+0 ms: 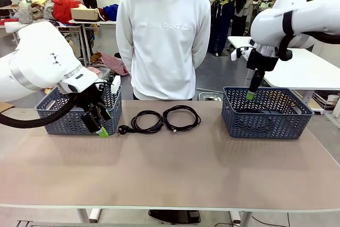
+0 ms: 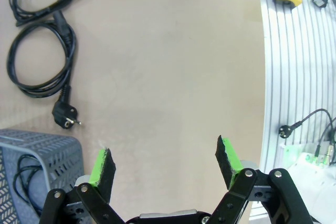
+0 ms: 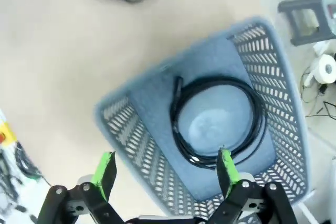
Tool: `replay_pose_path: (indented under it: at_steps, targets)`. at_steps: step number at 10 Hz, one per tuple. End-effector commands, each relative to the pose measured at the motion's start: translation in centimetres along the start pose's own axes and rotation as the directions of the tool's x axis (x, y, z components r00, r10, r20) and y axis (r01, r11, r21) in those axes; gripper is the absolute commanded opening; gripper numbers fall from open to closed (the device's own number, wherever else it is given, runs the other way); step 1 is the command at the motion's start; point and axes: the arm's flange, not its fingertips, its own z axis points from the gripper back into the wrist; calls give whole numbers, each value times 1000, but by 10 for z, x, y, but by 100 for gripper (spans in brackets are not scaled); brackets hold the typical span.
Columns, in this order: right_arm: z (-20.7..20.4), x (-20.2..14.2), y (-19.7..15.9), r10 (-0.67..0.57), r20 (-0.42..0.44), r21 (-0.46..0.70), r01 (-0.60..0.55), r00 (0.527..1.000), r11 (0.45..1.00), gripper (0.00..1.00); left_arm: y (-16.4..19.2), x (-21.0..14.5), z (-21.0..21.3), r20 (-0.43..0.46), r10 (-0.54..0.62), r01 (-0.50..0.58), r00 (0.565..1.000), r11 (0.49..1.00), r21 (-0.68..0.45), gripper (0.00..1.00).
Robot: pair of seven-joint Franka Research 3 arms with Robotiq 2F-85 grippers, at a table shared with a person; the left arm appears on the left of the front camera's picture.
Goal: Organize the cables according to human instructions.
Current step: Pick up a bundle of cables and place it in the basket indicated by the human.
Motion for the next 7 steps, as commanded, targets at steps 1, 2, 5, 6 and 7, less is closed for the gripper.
replay_pose_path:
  at_steps: [1, 2, 5, 6, 7]
  targets:
    - [3, -13, 36, -84, 58, 24, 83, 995, 996, 100, -1, 0, 0, 1, 2, -2, 1000, 1000, 5, 100]
    - [0, -14, 52, -93, 64, 34, 91, 994, 995, 100, -1, 0, 0, 1, 2, -2, 1000, 1000, 5, 100]
    - [-16, -18, 95, -73, 91, 29, 70, 993, 997, 100, -1, 0, 0, 1, 2, -2, 1000, 1000, 5, 100]
    - [-22, -21, 106, -58, 100, 25, 56, 993, 998, 100, -1, 0, 0, 1, 2, -2, 1000, 1000, 5, 100]
    - [-27, -24, 119, -39, 118, 23, 37, 992, 999, 100, -1, 0, 0, 1, 2, -2, 1000, 1000, 5, 100]
